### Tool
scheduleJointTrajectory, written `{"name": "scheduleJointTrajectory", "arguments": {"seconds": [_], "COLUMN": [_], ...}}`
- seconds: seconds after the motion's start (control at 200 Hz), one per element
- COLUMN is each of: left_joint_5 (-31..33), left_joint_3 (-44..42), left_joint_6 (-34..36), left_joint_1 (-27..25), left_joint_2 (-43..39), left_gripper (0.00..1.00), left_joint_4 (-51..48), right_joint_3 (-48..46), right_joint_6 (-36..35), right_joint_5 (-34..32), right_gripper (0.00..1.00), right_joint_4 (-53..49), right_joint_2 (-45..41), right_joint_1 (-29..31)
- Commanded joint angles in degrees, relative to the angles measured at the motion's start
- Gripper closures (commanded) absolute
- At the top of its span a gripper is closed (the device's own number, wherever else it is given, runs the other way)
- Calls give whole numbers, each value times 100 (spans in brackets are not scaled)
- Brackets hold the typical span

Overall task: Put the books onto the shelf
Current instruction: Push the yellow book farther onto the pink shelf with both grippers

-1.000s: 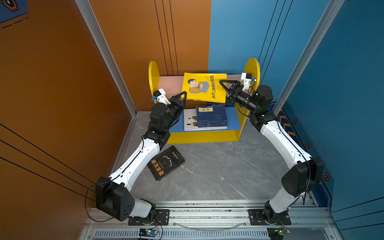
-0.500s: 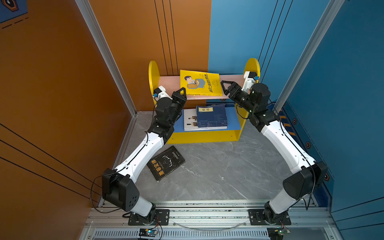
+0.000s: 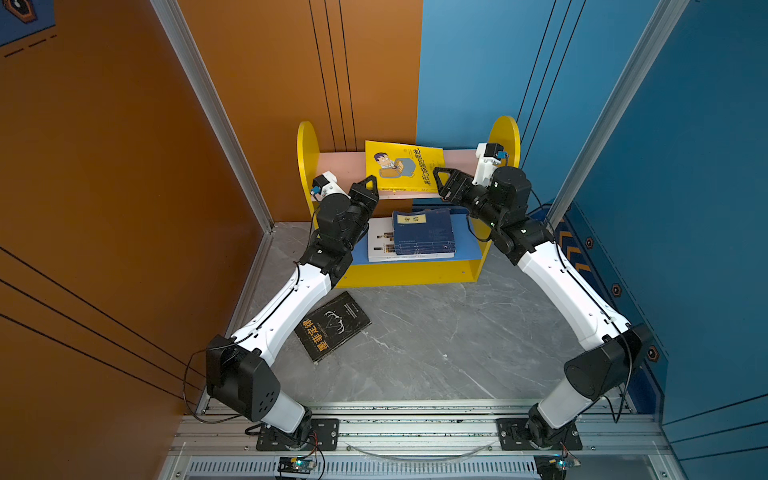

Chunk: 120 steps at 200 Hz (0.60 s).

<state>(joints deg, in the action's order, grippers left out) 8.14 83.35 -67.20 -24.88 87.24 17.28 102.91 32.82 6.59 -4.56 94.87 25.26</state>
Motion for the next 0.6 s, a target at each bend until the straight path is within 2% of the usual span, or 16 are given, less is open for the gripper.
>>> {"name": "scheduleJointTrajectory", "arguments": {"seconds": [0.0, 0.225, 0.27, 0.315, 0.371, 0.466, 0.596], "left_joint_5": [-230, -325, -363, -368, -257, -103, 16], "left_joint_3": [242, 294, 316, 311, 296, 280, 275], "left_joint_6": [148, 82, 81, 122, 266, 444, 585], "left_joint_1": [-77, -130, -144, -159, -213, -247, -212], "left_joint_2": [84, 189, 212, 215, 171, 83, -9], "left_gripper": [100, 100, 97, 89, 74, 63, 38], "left_joint_4": [-81, -110, -115, -120, -195, -316, -472], "right_joint_3": [184, 191, 190, 194, 197, 202, 203], "right_joint_6": [-400, -395, -384, -388, -486, -933, -1219], "right_joint_5": [-442, -519, -533, -588, -873, -1614, -1953], "right_gripper": [24, 24, 25, 26, 29, 30, 31], "right_joint_4": [-242, -282, -278, -304, -416, -603, -728], "right_joint_2": [13, 128, 153, 149, 132, 76, 85], "right_joint_1": [101, 154, 155, 155, 215, 411, 524]}}
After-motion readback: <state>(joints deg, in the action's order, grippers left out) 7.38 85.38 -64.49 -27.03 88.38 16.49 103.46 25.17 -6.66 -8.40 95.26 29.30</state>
